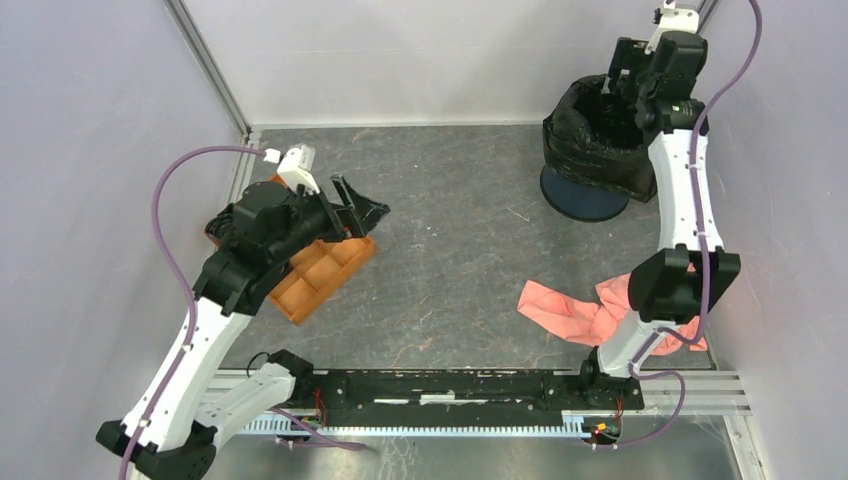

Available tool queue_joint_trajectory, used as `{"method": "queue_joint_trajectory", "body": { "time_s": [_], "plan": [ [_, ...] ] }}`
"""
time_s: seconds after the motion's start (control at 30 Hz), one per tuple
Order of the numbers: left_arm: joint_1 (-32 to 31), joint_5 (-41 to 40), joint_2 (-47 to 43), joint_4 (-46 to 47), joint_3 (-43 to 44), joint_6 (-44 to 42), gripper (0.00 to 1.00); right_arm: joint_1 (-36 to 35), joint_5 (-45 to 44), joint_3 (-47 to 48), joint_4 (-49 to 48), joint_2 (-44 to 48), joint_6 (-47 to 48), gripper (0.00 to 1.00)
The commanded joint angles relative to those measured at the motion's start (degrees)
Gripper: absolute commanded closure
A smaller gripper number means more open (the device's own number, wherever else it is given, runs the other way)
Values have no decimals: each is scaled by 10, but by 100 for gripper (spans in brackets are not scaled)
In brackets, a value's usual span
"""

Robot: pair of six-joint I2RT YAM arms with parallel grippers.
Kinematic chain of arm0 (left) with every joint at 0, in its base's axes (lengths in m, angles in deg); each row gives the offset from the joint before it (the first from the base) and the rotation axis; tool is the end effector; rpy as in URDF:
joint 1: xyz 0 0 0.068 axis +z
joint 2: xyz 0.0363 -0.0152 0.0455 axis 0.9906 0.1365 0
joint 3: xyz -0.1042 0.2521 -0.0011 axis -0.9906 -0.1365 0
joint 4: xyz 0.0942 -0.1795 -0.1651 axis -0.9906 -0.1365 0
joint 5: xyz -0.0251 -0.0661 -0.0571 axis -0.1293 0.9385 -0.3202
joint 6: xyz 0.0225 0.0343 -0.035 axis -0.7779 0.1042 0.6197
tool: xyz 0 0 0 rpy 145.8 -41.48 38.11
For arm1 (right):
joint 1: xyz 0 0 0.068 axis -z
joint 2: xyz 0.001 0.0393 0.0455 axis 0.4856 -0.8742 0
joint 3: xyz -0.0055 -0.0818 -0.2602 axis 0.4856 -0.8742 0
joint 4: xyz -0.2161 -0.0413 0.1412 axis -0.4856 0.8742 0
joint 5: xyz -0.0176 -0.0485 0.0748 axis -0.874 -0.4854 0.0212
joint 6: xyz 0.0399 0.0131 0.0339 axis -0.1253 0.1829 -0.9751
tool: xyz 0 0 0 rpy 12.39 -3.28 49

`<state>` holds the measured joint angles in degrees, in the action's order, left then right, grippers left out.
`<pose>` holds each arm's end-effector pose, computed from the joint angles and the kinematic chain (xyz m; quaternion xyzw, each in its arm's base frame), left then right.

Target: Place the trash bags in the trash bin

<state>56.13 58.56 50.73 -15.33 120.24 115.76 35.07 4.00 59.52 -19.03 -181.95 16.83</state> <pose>0.1572 -0.0832 0.4058 -0.0081 0.8034 -0.3537 0.4790 0.4074 -0.0484 0.4451 0.1127 0.7823 -0.0732 0.6082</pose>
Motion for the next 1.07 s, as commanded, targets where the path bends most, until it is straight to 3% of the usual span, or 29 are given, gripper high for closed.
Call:
{"method": "queue_joint_trajectory", "body": {
  "time_s": [0.0, 0.07, 0.2, 0.27, 0.37, 0.5, 0.6, 0.7, 1.03],
  "plan": [
    [-2, 11, -37, -16, 26, -34, 0, -26, 60, -21, 69, 97, -25, 2],
    [-2, 24, -48, -4, 24, -45, 0, -68, 148, -136, 21, 191, -64, 2],
    [-1, 30, -59, 29, 18, -64, 0, -159, 314, -399, -171, 400, -145, 2],
    [-1, 33, -58, 38, 22, -71, 0, -180, 344, -464, -199, 477, -168, 2],
    [-1, 34, -59, 57, 32, -77, 0, -181, 346, -457, -99, 559, -123, 2],
    [-2, -37, -87, 71, 50, -66, 0, -181, 233, -363, 90, 622, -24, 2],
    [-1, -86, -132, 121, 31, -61, 0, -181, 157, -332, 146, 651, 3, 2],
    [-1, -89, -146, 166, 6, -71, 0, -181, 121, -331, 146, 673, 9, 2],
    [-1, -131, -126, 137, 18, -85, 0, -180, 95, -412, 36, 685, 4, 2]
  ]
}}
